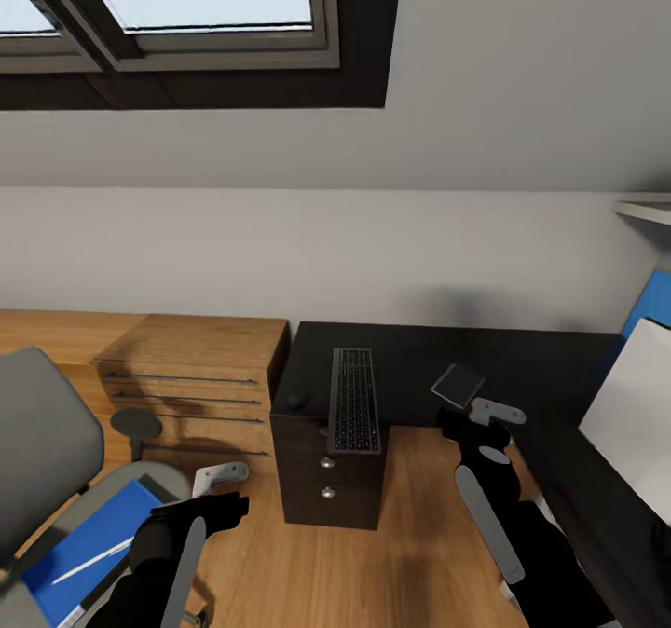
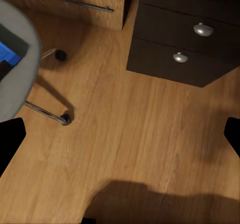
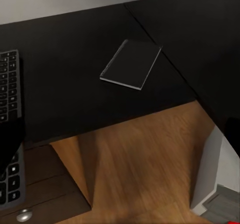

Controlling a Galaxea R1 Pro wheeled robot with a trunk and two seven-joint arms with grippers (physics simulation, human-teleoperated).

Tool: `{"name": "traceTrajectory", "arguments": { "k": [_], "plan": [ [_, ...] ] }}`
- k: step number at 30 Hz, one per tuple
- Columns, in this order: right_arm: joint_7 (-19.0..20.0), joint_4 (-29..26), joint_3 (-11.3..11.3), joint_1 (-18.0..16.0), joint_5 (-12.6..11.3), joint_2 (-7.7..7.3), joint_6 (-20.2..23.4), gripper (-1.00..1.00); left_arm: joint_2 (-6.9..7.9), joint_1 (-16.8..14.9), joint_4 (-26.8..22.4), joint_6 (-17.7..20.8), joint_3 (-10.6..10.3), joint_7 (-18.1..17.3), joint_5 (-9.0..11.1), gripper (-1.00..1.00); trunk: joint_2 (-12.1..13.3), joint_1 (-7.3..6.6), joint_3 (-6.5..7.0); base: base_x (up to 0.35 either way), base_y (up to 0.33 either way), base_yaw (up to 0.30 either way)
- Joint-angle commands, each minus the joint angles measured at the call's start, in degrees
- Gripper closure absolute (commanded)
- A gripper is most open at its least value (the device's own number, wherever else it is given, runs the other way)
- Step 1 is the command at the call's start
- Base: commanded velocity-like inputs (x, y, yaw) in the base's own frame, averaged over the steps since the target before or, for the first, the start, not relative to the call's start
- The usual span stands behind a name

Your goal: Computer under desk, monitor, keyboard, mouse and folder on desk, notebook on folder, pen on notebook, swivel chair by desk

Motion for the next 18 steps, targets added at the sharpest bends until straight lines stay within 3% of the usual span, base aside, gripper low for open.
{"name": "traceTrajectory", "arguments": {
  "k": [1,13,18],
  "plan": [
    [-0.5,-0.08,0.16,-0.07,-0.39,-0.07,0.19,-1.0,-0.04,-0.05,-0.06,0.24,0.07,0.24,0.31,-1.0,0.34,-0.21,0.11,0.0,0.0,-0.135],
    [-0.41,-0.01,0.22,-0.07,-0.39,-0.02,0.16,-1.0,-0.04,-0.05,-0.29,0.19,0.48,0.24,0.31,-1.0,5.15,-2.84,2.59,0.0,0.0,-0.187],
    [-0.26,0.14,0.7,-0.07,-0.47,0.09,0.16,-1.0,-0.12,-0.05,-1.6,0.14,2.58,0.16,0.31,-1.0,7.15,-3.94,3.5,0.0,0.0,-0.035]
  ]
}}
